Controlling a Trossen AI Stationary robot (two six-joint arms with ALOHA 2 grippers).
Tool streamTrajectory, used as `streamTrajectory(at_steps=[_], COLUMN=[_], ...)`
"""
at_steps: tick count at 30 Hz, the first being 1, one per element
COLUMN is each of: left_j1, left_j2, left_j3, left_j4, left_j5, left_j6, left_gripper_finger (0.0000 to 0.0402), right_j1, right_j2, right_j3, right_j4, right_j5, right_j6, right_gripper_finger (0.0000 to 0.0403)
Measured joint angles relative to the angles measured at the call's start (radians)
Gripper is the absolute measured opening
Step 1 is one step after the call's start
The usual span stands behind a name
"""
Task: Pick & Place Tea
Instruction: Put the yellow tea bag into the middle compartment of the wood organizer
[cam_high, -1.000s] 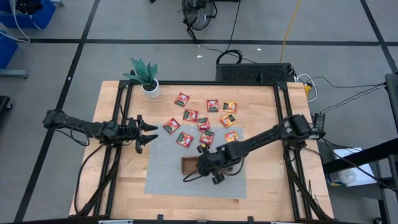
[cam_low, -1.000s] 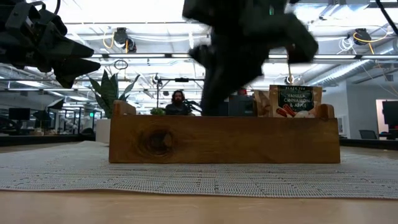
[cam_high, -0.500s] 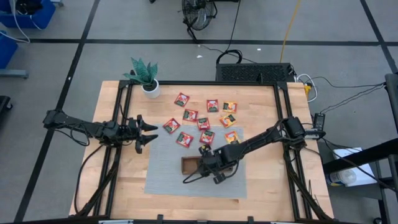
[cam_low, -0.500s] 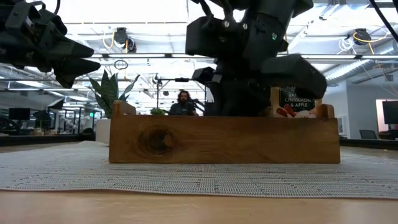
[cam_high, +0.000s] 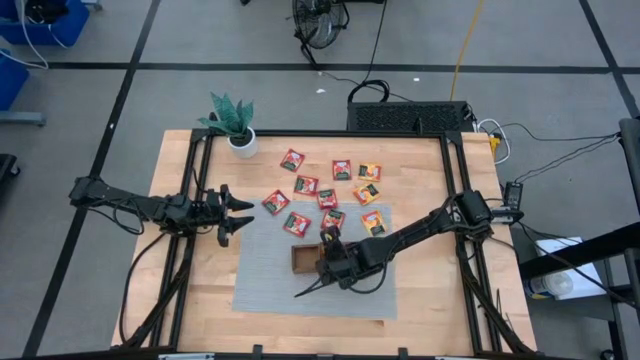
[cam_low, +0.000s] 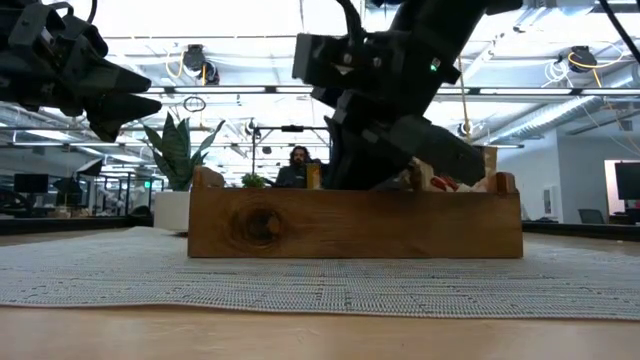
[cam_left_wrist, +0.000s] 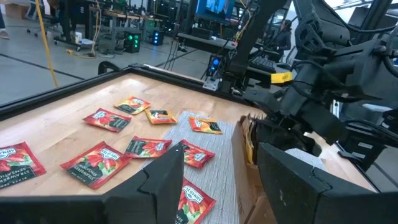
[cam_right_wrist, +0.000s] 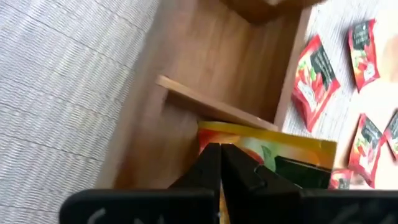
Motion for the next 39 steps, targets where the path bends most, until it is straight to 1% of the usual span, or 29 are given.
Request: streamTrajectory(at_steps=[12, 14, 16, 18, 20, 23, 25, 28, 30, 32, 33, 36, 39], left_j1=[0.000, 0.000, 0.000, 0.000, 0.000, 0.000, 0.000, 0.000, 0.000, 0.000, 0.000, 0.000, 0.000], left_j2=[0.000, 0.000, 0.000, 0.000, 0.000, 0.000, 0.000, 0.000, 0.000, 0.000, 0.000, 0.000, 0.000], left_j3=[0.000, 0.000, 0.000, 0.000, 0.000, 0.000, 0.000, 0.000, 0.000, 0.000, 0.000, 0.000, 0.000], left_j4=[0.000, 0.000, 0.000, 0.001, 0.000, 0.000, 0.000, 0.000, 0.000, 0.000, 0.000, 0.000, 0.000], left_j5=[0.000, 0.000, 0.000, 0.000, 0.000, 0.000, 0.000, 0.000, 0.000, 0.000, 0.000, 0.000, 0.000], left_j6=[0.000, 0.000, 0.000, 0.000, 0.000, 0.000, 0.000, 0.000, 0.000, 0.000, 0.000, 0.000, 0.000], left_gripper_finger=[0.0205, 0.0205, 0.0205, 0.0205, 0.0205, 0.0205, 0.0205, 0.0205, 0.0205, 0.0205, 0.0205, 0.0205, 0.0205], right_j1=[0.017, 0.024, 0.035, 0.043, 0.045, 0.039, 0.029, -0.008, -0.052, -0.124, -0.170, -0.355, -0.547], right_j2=[-0.019, -0.045, -0.087, -0.138, -0.198, -0.326, -0.427, -0.583, -0.687, -0.777, -0.814, -0.878, -0.884], right_j3=[0.000, -0.001, -0.001, -0.001, -0.011, -0.087, -0.173, -0.323, -0.433, -0.533, -0.567, -0.610, -0.610], right_j4=[0.034, 0.007, -0.027, -0.091, -0.156, -0.204, -0.196, -0.133, -0.051, 0.058, 0.094, 0.100, 0.098], right_j5=[0.008, 0.071, 0.178, 0.287, 0.362, 0.395, 0.396, 0.396, 0.396, 0.388, 0.356, 0.166, -0.023], right_j6=[-0.014, -0.024, -0.024, -0.007, 0.057, 0.148, 0.159, 0.157, 0.131, 0.110, 0.104, 0.116, 0.131], right_gripper_finger=[0.0000, 0.0000, 0.0000, 0.0000, 0.0000, 0.0000, 0.0000, 0.0000, 0.0000, 0.0000, 0.0002, 0.0024, 0.0066])
